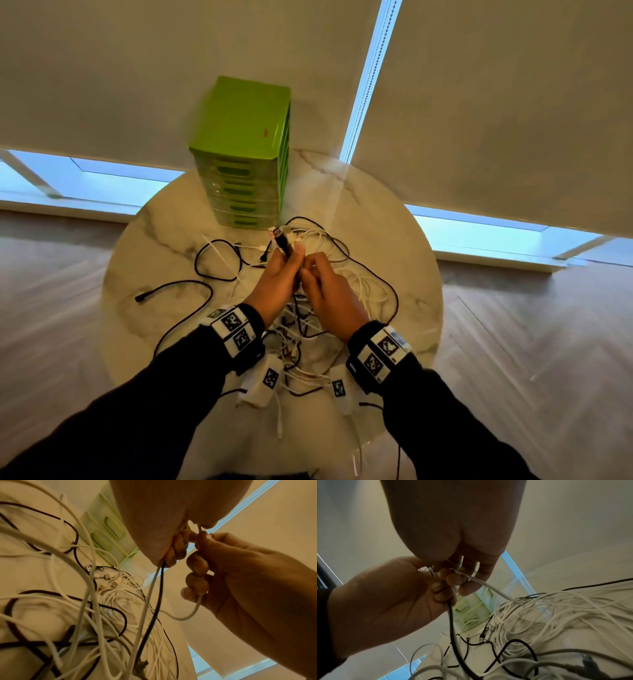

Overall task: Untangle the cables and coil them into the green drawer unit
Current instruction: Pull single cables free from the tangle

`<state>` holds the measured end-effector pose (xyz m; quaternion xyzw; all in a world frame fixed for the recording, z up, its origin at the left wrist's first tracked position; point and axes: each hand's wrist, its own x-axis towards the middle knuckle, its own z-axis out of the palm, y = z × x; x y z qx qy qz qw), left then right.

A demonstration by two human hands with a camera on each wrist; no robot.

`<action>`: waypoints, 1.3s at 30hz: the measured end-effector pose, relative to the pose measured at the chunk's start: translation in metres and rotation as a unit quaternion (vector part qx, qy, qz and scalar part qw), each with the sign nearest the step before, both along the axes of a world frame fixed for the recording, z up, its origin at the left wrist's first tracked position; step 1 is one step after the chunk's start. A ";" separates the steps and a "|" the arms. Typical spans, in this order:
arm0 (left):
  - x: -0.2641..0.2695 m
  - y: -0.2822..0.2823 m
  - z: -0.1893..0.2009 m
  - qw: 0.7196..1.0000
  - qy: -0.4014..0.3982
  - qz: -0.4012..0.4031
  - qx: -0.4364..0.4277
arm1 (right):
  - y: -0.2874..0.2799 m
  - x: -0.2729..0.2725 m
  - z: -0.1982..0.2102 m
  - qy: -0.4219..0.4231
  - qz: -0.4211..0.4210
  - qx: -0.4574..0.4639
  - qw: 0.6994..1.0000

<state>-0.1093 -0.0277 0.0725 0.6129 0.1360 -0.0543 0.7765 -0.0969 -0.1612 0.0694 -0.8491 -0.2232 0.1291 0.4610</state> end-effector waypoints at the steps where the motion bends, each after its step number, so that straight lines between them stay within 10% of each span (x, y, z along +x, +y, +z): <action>1: -0.007 0.000 0.003 1.000 -0.007 -0.001 0.008 | 0.001 -0.006 0.004 -0.007 -0.001 0.000 1.000; 15: -0.021 0.053 0.043 0.980 -0.090 0.175 -0.044 | -0.032 -0.039 -0.043 0.035 0.051 -0.237 0.970; 23: -0.025 0.069 0.061 0.990 -0.112 0.081 0.008 | -0.039 -0.009 -0.023 0.049 0.003 -0.403 0.914; 31: -0.031 0.043 0.031 0.988 0.040 -0.040 0.142 | 0.012 -0.013 0.039 -0.058 -0.060 -0.078 0.993; 39: -0.017 0.047 0.056 0.992 -0.008 0.073 -0.099 | 0.020 -0.046 0.022 0.017 0.058 -0.059 0.996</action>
